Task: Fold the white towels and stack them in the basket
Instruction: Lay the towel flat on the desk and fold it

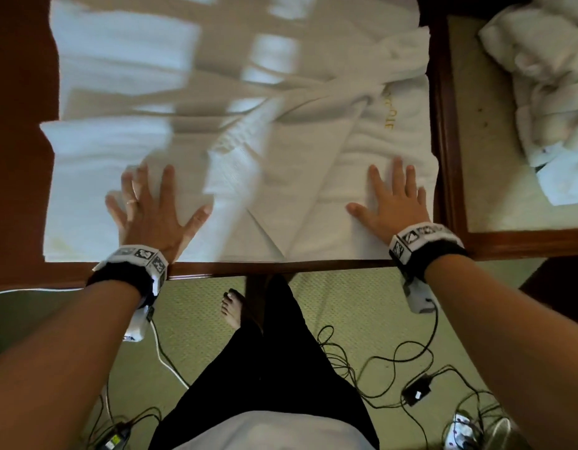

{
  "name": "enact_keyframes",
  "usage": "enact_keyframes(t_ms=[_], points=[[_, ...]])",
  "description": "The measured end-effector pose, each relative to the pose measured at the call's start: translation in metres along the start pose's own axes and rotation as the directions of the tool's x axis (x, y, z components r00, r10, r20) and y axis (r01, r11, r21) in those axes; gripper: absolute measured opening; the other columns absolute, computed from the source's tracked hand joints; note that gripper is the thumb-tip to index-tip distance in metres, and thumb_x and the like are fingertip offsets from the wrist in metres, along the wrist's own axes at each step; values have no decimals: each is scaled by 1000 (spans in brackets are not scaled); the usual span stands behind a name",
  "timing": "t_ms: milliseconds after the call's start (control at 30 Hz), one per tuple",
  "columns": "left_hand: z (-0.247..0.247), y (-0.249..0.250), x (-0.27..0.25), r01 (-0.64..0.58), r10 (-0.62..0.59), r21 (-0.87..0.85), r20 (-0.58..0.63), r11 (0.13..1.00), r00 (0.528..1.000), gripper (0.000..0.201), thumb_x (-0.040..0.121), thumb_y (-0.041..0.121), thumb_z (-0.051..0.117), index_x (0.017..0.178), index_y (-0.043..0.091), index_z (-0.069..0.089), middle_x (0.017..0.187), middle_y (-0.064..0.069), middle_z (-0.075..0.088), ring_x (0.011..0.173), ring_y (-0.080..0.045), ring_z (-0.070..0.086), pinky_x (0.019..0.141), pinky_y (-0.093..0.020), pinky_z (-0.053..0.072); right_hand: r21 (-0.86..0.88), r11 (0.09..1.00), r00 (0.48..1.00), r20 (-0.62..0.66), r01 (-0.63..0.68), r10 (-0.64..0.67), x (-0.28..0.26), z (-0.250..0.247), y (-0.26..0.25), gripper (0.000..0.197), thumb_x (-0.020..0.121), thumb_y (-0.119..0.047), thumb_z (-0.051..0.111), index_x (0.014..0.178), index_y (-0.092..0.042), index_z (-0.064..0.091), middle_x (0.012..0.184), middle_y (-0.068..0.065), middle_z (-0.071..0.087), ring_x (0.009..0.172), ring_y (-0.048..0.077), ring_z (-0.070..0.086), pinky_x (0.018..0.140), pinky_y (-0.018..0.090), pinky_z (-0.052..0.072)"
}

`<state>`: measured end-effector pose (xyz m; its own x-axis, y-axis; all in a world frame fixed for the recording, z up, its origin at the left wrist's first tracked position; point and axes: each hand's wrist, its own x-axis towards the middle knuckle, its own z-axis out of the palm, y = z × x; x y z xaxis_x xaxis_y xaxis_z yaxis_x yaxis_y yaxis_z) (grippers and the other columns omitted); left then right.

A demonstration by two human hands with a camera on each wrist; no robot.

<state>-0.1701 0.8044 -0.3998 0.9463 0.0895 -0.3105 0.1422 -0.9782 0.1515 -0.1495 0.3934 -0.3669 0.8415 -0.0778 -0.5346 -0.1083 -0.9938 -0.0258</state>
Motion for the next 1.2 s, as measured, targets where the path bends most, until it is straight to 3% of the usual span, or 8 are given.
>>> enact_keyframes(t_ms=[300, 400, 500, 633, 733, 867, 967, 1200], points=[[24, -22, -57, 32, -32, -18, 39, 999, 999, 93, 85, 83, 13, 161, 31, -4, 168, -8, -14, 153, -40, -8, 112, -76, 4, 152, 948, 958, -17, -281, 287, -84, 42, -6, 77, 98, -61, 29, 158, -22, 0, 163, 17, -16, 151, 34, -11, 122, 50, 9], [25, -20, -56, 41, -40, -21, 30, 999, 999, 94, 85, 84, 10, 160, 31, -6, 167, -8, -15, 153, -40, -8, 113, -74, 2, 184, 981, 956, -273, -59, 109, -58, 20, -58, 69, 94, -43, 50, 151, -11, 31, 161, 20, 15, 147, 38, 17, 118, 50, 24], [25, -22, -55, 43, -42, -5, 39, 999, 998, 93, 85, 85, 7, 160, 31, -9, 167, -7, -18, 153, -39, -10, 114, -72, 1, 117, 958, 886, -423, 262, -191, -32, 0, -136, 49, 85, -34, 59, 125, -5, 59, 128, 21, 55, 112, 42, 53, 87, 50, 51], [25, -21, -55, 43, -43, 5, 33, 999, 999, 90, 89, 82, 11, 160, 30, -5, 168, -9, -13, 153, -39, -9, 114, -73, 5, -40, 883, 833, -316, 467, -455, -3, -27, -230, 47, 95, -39, 53, 136, -17, 48, 125, 13, 53, 99, 37, 59, 72, 39, 45], [25, -20, -54, 50, -50, 9, 37, 999, 998, 91, 87, 82, 12, 161, 29, 2, 169, -8, -8, 153, -38, -7, 113, -72, 6, -76, 887, 873, -157, 455, -461, 19, -34, -262, 52, 96, -36, 52, 144, -25, 35, 125, 12, 52, 103, 37, 60, 71, 38, 37], [25, -20, -53, 53, -53, 22, 40, 998, 998, 92, 86, 84, 7, 160, 30, -3, 168, -7, -11, 153, -37, -10, 114, -71, 4, -188, 881, 883, -103, 435, -458, 29, -39, -261, 40, 90, -8, 49, 129, -13, 48, 115, 13, 55, 99, 38, 62, 69, 37, 38], [24, -22, -53, 46, -47, 29, 52, 999, 998, 91, 86, 84, 5, 159, 32, -9, 168, -6, -15, 153, -38, -10, 114, -71, 4, -169, 882, 874, -143, 440, -464, 20, -48, -245, 40, 89, -8, 50, 129, -12, 48, 114, 12, 56, 96, 37, 63, 68, 36, 37], [17, -23, -53, 52, -52, 3, 146, 999, 988, 94, 80, 88, -1, 157, 35, -15, 167, -5, -19, 153, -39, -13, 114, -71, 0, 267, 890, 896, -356, 369, -265, -22, -73, -146, 26, 95, -18, 55, 119, -11, 60, 111, 9, 65, 97, 30, 61, 82, 39, 49]])
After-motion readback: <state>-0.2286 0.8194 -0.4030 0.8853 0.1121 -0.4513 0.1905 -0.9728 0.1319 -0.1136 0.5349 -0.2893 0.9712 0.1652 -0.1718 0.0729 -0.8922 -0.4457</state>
